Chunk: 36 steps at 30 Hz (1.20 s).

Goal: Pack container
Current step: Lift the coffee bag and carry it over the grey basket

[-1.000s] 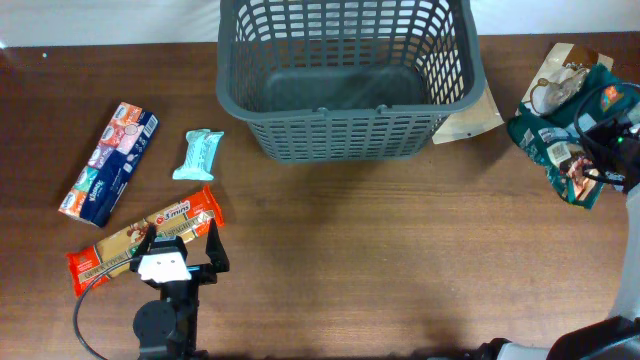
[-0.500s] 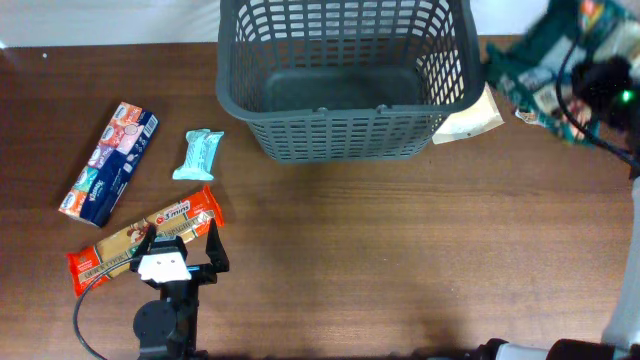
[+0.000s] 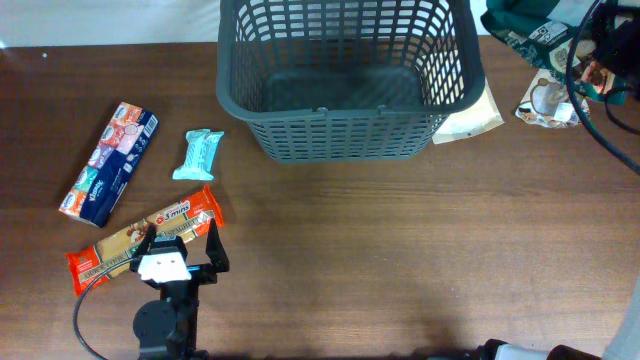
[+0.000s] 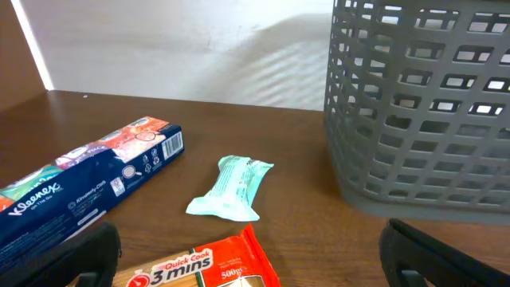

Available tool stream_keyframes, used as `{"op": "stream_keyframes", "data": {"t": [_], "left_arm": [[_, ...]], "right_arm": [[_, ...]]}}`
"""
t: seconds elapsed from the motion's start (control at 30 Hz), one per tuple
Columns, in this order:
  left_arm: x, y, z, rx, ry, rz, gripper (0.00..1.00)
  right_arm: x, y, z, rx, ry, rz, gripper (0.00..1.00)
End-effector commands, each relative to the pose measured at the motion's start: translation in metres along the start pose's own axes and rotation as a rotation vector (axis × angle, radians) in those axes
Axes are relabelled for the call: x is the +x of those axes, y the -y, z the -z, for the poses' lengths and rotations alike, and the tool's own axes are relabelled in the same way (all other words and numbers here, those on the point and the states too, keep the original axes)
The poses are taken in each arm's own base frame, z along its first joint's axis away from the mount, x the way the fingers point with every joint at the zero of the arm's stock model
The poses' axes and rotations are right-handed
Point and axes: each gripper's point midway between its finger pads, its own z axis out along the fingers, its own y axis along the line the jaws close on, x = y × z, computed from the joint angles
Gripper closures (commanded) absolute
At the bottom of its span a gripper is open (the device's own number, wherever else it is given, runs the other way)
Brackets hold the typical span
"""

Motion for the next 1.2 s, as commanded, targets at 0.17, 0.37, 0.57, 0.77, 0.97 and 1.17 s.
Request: {"op": "stream_keyframes", "data": {"t": [0.17, 0.37, 0.57, 0.77, 0.97, 1.17], "left_arm": [[0.001, 0.002, 0.0, 0.013, 0.003, -0.016, 0.01], [0.001, 0.002, 0.0, 0.013, 0.003, -0.016, 0.01], [0.001, 0.002, 0.0, 0.013, 0.003, -0.016, 0.01], [0.001, 0.002, 0.0, 0.013, 0.003, -0.016, 0.01], [0.001, 0.002, 0.0, 0.013, 0.003, -0.016, 0.01], [0.001, 0.002, 0.0, 0.013, 0.003, -0.016, 0.01]], "right_arm": [[0.0, -0.082, 0.009, -0.213, 0.03, 0.109, 0.96], [0.03, -0.106, -0.025, -0.274, -0.06, 0.124, 0.96], [0.065, -0.121, -0.063, -0.303, -0.152, 0.172, 0.96], [0.098, -0.146, -0.085, -0.358, -0.213, 0.216, 0.96], [0.103, -0.166, -0.085, -0.401, -0.215, 0.256, 0.96], [0.114, -0.163, -0.091, -0.39, -0.25, 0.266, 0.96]]}}
